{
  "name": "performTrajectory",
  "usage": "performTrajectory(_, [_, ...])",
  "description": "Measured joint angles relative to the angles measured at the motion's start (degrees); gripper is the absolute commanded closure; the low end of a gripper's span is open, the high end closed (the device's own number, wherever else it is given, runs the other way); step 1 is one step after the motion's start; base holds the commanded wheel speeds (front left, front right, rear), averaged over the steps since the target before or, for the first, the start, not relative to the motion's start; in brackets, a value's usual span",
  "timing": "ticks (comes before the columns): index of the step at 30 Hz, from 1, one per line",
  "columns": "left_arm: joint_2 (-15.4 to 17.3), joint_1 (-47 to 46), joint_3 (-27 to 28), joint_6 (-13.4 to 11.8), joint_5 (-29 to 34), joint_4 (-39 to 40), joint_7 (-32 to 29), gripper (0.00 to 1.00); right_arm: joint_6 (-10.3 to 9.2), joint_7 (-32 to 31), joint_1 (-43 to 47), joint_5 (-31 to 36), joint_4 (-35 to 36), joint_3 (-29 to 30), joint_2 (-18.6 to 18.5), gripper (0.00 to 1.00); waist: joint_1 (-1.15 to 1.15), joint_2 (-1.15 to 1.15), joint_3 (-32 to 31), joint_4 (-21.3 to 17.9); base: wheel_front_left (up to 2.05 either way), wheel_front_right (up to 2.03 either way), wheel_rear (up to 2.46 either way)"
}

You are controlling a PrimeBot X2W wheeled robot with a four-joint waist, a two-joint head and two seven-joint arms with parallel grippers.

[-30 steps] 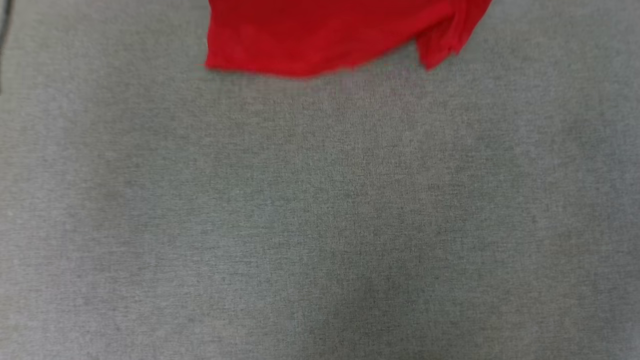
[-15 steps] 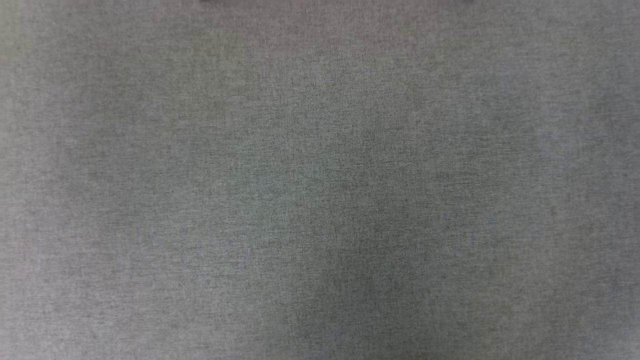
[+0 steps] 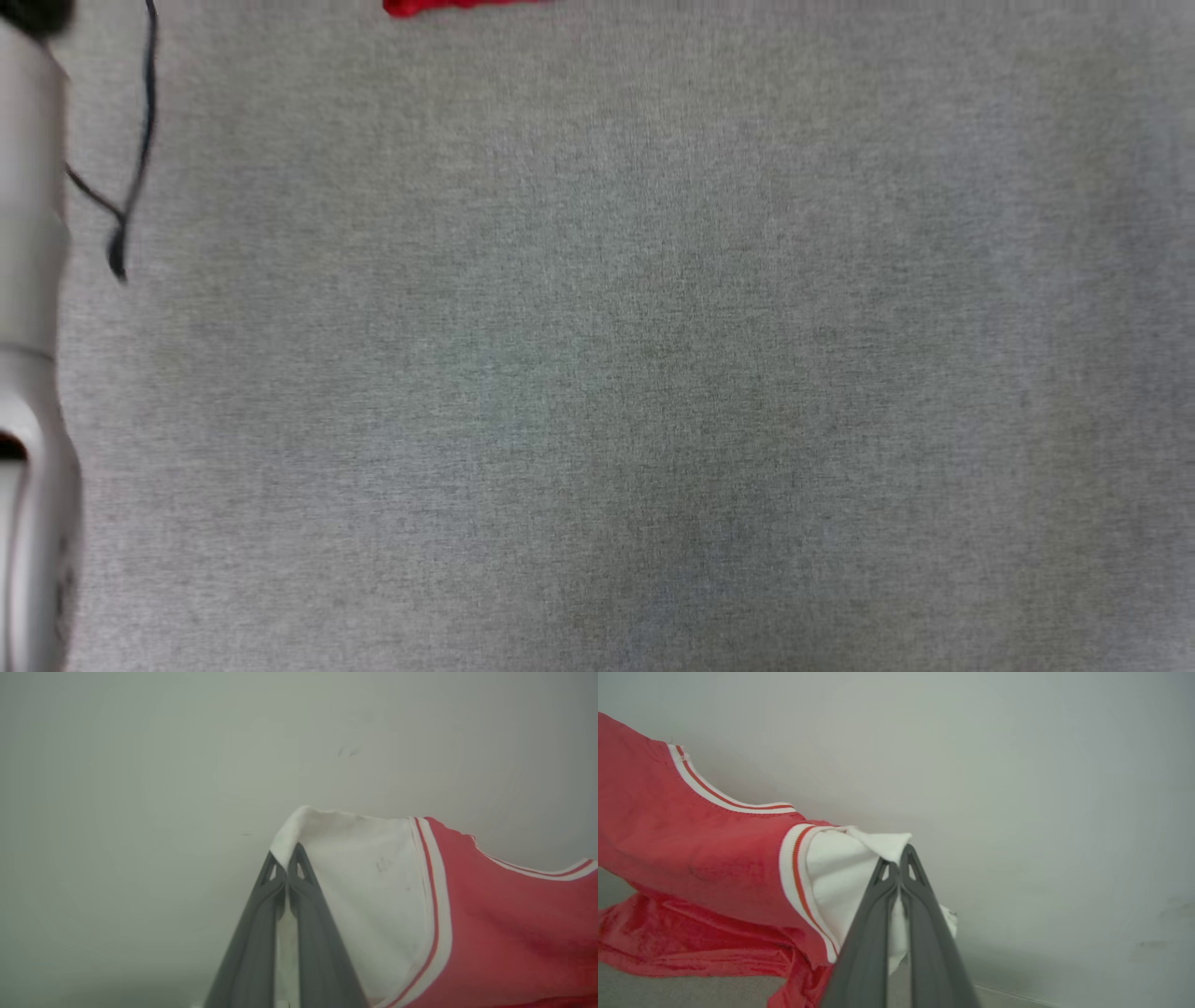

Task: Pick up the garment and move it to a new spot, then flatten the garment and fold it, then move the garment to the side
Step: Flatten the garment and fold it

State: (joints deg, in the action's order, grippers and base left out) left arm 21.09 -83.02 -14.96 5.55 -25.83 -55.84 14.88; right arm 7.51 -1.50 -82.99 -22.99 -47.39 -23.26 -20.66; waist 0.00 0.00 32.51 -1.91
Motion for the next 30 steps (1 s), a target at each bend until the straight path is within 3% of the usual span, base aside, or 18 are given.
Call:
performTrajectory(9, [-0.8, 26.9, 6.9, -0.1, -2.0, 13.9, 0.0, 1.00, 0.01, 4.7, 20.8, -7.1, 5.2, -1.8, -3.3, 1.00, 0.00, 0.00, -7.3, 0.6, 0.00, 0.00, 0.00])
performTrajectory(17, [-2.1, 52.1, 10.2, -1.6, -2.1, 25.2, 0.0, 1.00, 0.01, 3.8, 41.7, -9.4, 13.1, 1.0, -4.9, 1.00, -0.01, 0.00, -15.0, 1.0, 0.00, 0.00, 0.00])
performTrajectory(23, [-2.3, 68.8, 11.6, -4.9, -3.2, 33.7, -0.8, 1.00, 0.02, 1.5, 57.8, -8.4, 21.2, 6.7, -4.2, 1.00, -0.02, 0.00, -20.5, 0.6, 0.00, 0.00, 0.00])
performTrajectory(30, [-1.8, 85.2, 11.3, -9.4, -2.7, 45.4, -5.7, 1.00, 0.02, -4.3, 76.9, -5.4, 34.4, 15.7, -0.9, 1.00, -0.02, 0.00, -26.1, 0.5, 0.00, 0.00, 0.00])
